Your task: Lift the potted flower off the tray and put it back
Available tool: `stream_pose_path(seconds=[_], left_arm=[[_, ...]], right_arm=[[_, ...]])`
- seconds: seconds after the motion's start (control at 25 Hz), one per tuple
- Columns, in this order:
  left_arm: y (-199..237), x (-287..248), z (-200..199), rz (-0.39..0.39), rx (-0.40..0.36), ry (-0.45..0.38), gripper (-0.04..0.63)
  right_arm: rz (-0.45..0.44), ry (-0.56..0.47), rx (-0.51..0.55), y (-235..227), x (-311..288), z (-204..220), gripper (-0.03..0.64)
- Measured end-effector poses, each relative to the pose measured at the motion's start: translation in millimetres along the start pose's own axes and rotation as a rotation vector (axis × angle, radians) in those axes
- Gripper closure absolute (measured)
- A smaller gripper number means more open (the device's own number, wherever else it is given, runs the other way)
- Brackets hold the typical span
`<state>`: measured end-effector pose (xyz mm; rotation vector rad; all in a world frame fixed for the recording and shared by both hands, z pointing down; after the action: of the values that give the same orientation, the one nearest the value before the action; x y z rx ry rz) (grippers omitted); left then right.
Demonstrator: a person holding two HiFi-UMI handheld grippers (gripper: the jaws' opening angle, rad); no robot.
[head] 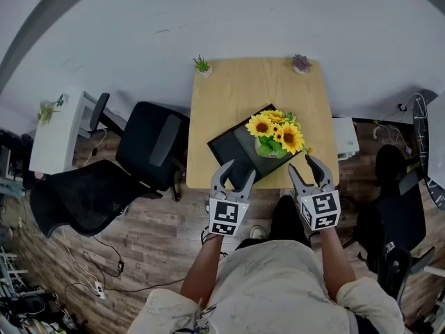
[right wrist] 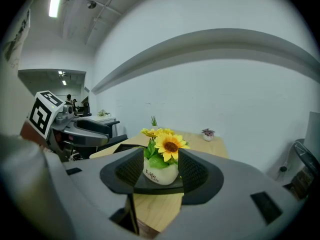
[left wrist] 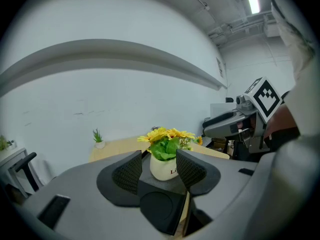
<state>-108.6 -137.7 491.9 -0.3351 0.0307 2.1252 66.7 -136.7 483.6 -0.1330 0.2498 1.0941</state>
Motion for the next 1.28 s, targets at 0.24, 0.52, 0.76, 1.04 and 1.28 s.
stream_pose_path(seconds=[0.24, 0.52, 0.76, 1.04, 1.28], left_arm=[[-3.7, 0.7, 17.4, 0.003, 0.007, 0.037, 0.387], [-9.4, 0.1, 34.1, 0.011, 0.012, 0.075, 0.387], [-13.0, 0.1, 42.6, 0.018, 0.013, 0.097, 0.387], [-14.1, -7.3, 45.2, 0.025, 0.019, 0.113, 0.387], [-13.9, -16.6, 49.8, 0.037, 0.015, 0.134, 0.387]], right_arm=[[-0.009, 0.055, -0.007, 4.0, -1.0, 24.2, 0.400], [-0.013, 0.102, -0.018, 5.5, -0.5, 44.6, 0.399], [-0.016, 0.109, -0.021, 5.9, -0.7, 48.4, 0.399], [-0.027, 0.119, -0.029, 4.0, -5.9, 49.9, 0.399], [-0.037, 0.129, -0.035, 1.3, -15.0, 54.4, 0.397]])
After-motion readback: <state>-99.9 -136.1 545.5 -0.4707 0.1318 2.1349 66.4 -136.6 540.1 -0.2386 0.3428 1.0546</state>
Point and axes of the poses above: the fingertips, and each gripper's own axes: x backward along the fingers, y to its left, z out of its underside, the point moved 3 cm from there along x, backward along the fingers, and after that the axes turned 6 degrees about -y, right-handed, at the moved point
